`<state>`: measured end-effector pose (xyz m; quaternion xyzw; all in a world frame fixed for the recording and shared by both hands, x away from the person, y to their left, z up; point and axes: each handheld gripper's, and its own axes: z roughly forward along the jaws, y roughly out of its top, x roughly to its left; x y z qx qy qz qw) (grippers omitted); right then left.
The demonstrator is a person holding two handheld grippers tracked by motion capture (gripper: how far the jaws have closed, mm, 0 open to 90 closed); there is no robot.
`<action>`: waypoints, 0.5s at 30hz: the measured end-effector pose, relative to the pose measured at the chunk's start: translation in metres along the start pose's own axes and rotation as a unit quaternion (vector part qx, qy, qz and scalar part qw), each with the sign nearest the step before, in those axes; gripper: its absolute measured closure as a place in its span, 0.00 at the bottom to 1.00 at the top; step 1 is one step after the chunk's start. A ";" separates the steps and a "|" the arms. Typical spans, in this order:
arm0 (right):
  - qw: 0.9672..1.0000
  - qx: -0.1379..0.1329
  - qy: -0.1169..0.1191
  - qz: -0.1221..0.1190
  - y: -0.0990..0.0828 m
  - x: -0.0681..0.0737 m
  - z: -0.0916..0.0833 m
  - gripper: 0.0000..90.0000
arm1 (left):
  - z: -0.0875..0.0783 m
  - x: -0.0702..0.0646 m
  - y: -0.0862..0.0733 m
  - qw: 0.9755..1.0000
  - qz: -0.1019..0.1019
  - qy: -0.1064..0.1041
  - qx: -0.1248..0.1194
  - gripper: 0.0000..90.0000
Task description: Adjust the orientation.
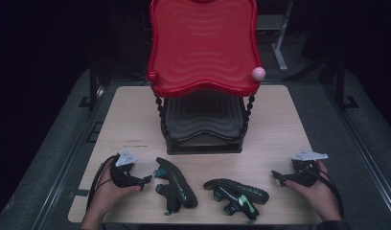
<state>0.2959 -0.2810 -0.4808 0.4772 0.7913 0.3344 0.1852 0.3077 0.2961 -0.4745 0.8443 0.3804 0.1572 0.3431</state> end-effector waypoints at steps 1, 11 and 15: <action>1.000 0.000 0.000 0.000 0.000 0.000 0.000 0.05 | 0.000 0.000 0.000 1.000 0.000 0.000 0.000 0.00; 1.000 0.000 0.000 0.001 -0.001 0.001 -0.001 0.05 | -0.005 0.001 -0.002 1.000 0.010 -0.011 -0.015 0.18; 1.000 0.000 -0.001 0.001 -0.001 0.001 -0.001 0.05 | -0.010 0.002 0.000 1.000 0.014 -0.022 -0.008 0.33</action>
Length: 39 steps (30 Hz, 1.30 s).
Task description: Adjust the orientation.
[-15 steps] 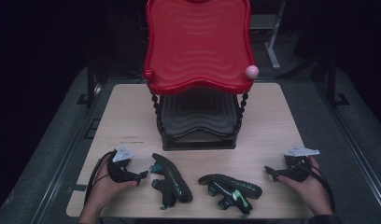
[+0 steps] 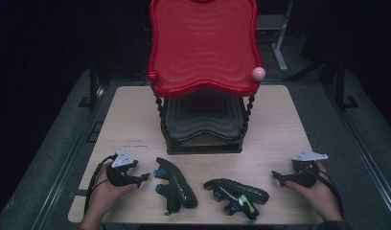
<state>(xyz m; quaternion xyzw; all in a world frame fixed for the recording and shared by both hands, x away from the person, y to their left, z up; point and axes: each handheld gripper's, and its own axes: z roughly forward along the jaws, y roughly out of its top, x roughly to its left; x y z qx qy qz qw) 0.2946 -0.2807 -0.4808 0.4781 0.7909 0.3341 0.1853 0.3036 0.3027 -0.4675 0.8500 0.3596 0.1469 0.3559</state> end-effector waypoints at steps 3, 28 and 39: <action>1.000 0.000 0.000 0.000 0.000 0.000 0.000 0.05 | -0.004 -0.001 0.001 1.000 -0.010 -0.025 -0.003 0.42; 1.000 0.000 0.000 0.000 0.000 0.000 -0.001 0.06 | -0.038 -0.045 -0.005 0.993 0.045 -0.106 -0.033 0.46; 1.000 0.000 0.000 0.000 0.000 0.000 -0.001 0.06 | -0.024 -0.060 0.003 0.986 0.083 -0.145 -0.026 0.52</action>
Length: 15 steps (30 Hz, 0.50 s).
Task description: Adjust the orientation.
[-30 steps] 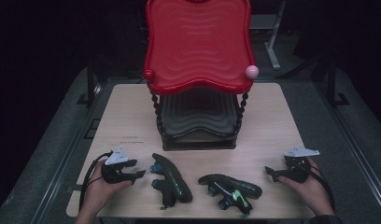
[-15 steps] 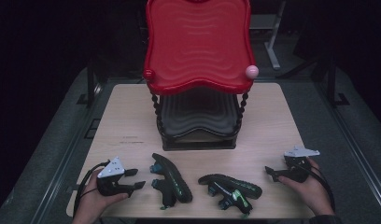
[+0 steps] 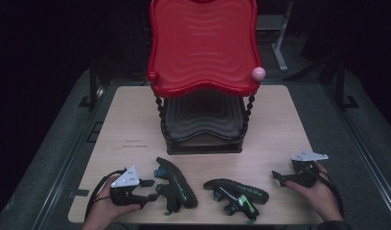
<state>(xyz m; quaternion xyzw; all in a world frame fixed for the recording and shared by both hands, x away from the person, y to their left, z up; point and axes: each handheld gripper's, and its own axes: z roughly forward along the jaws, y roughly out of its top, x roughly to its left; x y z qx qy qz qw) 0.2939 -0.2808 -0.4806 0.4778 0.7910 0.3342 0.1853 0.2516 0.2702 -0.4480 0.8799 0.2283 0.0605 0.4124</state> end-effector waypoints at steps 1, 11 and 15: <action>1.000 0.000 0.000 0.000 0.000 0.000 0.000 0.06 | 0.002 0.000 0.000 1.000 0.000 -0.005 0.001 0.53; 1.000 0.000 0.000 0.000 0.000 0.000 0.000 0.06 | 0.016 0.001 0.006 0.999 0.021 -0.024 0.003 0.66; 1.000 -0.001 0.001 0.000 0.000 0.000 0.000 0.06 | 0.015 0.002 0.008 1.000 0.022 -0.021 -0.004 0.75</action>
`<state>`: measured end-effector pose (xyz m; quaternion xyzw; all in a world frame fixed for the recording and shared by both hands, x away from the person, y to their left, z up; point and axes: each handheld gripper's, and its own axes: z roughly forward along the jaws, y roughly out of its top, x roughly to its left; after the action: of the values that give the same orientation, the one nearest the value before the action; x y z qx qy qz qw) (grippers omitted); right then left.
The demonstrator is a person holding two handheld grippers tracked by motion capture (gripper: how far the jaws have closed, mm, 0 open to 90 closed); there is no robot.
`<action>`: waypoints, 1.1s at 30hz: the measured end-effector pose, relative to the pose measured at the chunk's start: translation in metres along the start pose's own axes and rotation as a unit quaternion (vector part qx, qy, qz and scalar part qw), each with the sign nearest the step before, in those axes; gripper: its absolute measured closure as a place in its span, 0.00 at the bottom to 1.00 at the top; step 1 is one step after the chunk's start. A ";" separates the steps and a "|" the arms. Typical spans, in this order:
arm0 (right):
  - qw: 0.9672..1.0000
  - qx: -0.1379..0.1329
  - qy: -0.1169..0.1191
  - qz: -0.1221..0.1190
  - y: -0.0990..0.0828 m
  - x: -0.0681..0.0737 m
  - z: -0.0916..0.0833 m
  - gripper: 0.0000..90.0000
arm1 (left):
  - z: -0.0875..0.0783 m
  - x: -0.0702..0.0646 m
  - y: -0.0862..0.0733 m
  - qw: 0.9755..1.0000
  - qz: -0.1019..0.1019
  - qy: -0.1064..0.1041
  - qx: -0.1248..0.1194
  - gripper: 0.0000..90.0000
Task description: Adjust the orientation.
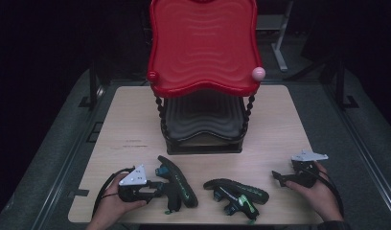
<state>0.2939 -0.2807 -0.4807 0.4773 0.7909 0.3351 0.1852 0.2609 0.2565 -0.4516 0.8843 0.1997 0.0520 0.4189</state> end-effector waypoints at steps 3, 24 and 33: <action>1.000 0.000 0.000 0.000 0.000 0.000 0.000 0.06 | -0.002 0.000 0.003 1.000 -0.005 0.003 -0.014 0.77; 1.000 0.001 0.001 -0.001 0.000 0.000 0.000 0.06 | -0.054 0.013 0.004 0.994 -0.023 0.072 -0.082 0.86; 1.000 0.001 0.001 -0.001 0.000 0.000 0.000 0.06 | -0.045 0.008 0.008 0.996 -0.017 0.036 -0.082 0.85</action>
<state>0.2939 -0.2807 -0.4806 0.4761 0.7919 0.3350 0.1845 0.2591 0.2881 -0.4172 0.8408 0.2248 0.0931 0.4836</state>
